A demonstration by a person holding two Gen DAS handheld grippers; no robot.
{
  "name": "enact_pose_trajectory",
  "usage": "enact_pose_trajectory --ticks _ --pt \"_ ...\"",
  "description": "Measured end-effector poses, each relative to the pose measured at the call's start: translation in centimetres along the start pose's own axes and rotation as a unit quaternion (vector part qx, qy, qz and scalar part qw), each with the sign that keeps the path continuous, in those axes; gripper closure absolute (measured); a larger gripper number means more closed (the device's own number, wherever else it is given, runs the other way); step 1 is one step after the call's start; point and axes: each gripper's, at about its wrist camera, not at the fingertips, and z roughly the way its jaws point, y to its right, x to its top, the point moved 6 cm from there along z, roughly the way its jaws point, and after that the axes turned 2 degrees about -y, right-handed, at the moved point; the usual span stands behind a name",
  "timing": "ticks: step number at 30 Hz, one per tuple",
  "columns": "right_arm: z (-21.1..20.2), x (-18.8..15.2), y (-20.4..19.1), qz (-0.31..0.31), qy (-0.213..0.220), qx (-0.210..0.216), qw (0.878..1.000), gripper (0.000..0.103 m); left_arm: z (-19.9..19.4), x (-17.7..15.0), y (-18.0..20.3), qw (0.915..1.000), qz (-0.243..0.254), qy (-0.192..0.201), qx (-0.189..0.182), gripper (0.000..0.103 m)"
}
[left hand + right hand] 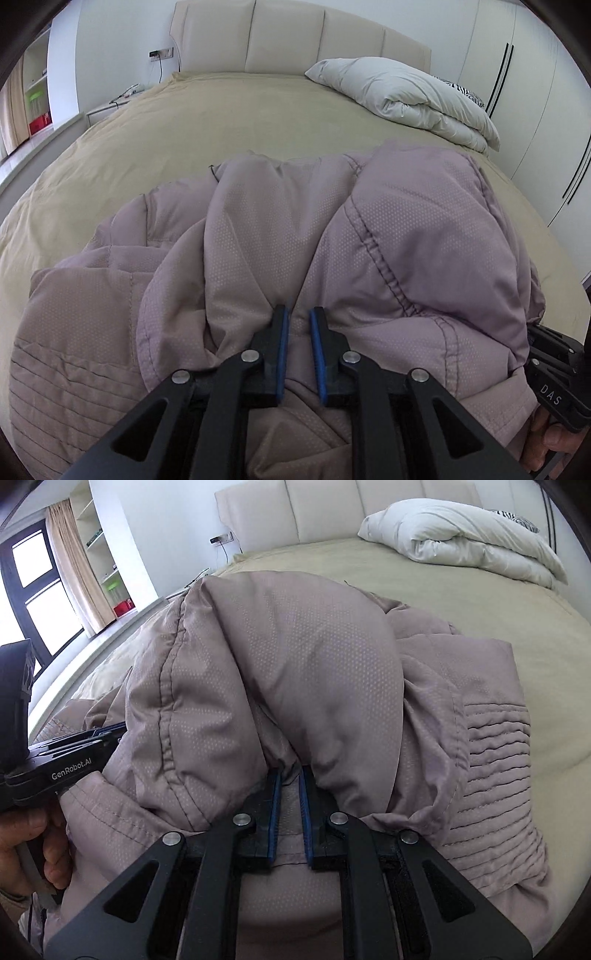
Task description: Fold large clothes
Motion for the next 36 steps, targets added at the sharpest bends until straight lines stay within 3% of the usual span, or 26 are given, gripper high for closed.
enact_pose_trajectory --ticks 2,3,5,7,8,9,10,12,16,18,22,24,28,30,36 --pt "-1.1 1.0 0.0 0.025 -0.007 0.019 0.999 0.092 -1.8 0.4 0.0 0.9999 -0.011 0.006 -0.009 0.087" --pt "-2.7 1.5 -0.1 0.04 0.01 0.04 0.998 0.092 -2.9 0.7 0.0 0.9996 -0.015 0.02 -0.011 0.087" --pt "-6.2 3.5 -0.4 0.039 0.091 0.071 0.993 0.092 -4.9 1.7 0.3 0.9986 -0.019 0.048 -0.013 0.087" --pt "-8.5 5.5 -1.0 0.004 0.165 0.042 0.985 0.087 -5.8 2.8 0.8 0.9979 -0.018 0.058 -0.023 0.086" --pt "-8.9 6.4 -1.5 -0.014 0.18 0.024 0.983 0.084 -6.0 3.3 1.2 0.9976 -0.014 0.062 -0.026 0.086" --pt "-8.9 7.1 -1.8 -0.028 0.184 0.013 0.982 0.076 -6.1 3.9 1.5 0.9975 -0.01 0.066 -0.024 0.086" --pt "-8.4 7.9 -2.0 -0.037 0.178 0.009 0.983 0.052 -6.2 4.4 1.6 0.9973 -0.007 0.069 -0.024 0.086" --pt "-7.5 9.2 -1.9 -0.029 0.163 -0.01 0.986 0.015 -6.1 5.3 1.8 0.997 -0.007 0.073 -0.025 0.086" --pt "-7.8 10.3 -2.1 -0.02 0.185 0.009 0.983 0.014 -5.3 5.5 1.4 0.9975 -0.012 0.067 -0.022 0.086" --pt "-6.2 10.9 -2.3 -0.026 0.143 -0.004 0.989 0.015 -5.1 5.7 1.3 0.9975 -0.012 0.067 -0.021 0.086" --pt "-3.1 12.0 -2.0 -0.017 0.065 0.0 0.998 0.044 -3.5 6.6 1.5 0.9981 -0.004 0.061 -0.007 0.086" --pt "-0.3 12.6 -1.1 0.002 0.03 0.001 1.0 0.053 -0.4 6.6 1.1 0.9998 -0.008 0.018 -0.001 0.085" --pt "6.9 12.2 0.5 -0.001 -0.043 -0.016 0.999 0.053 4.0 5.8 -0.4 0.9997 -0.006 -0.013 0.017 0.085" --pt "9.8 11.3 1.0 -0.015 -0.051 -0.026 0.998 0.053 4.7 5.7 -0.4 0.9998 -0.004 -0.01 0.019 0.085" --pt "12.7 9.8 0.7 -0.058 -0.014 -0.066 0.996 0.053 5.6 5.3 -0.6 0.9996 0.005 -0.008 0.025 0.085"
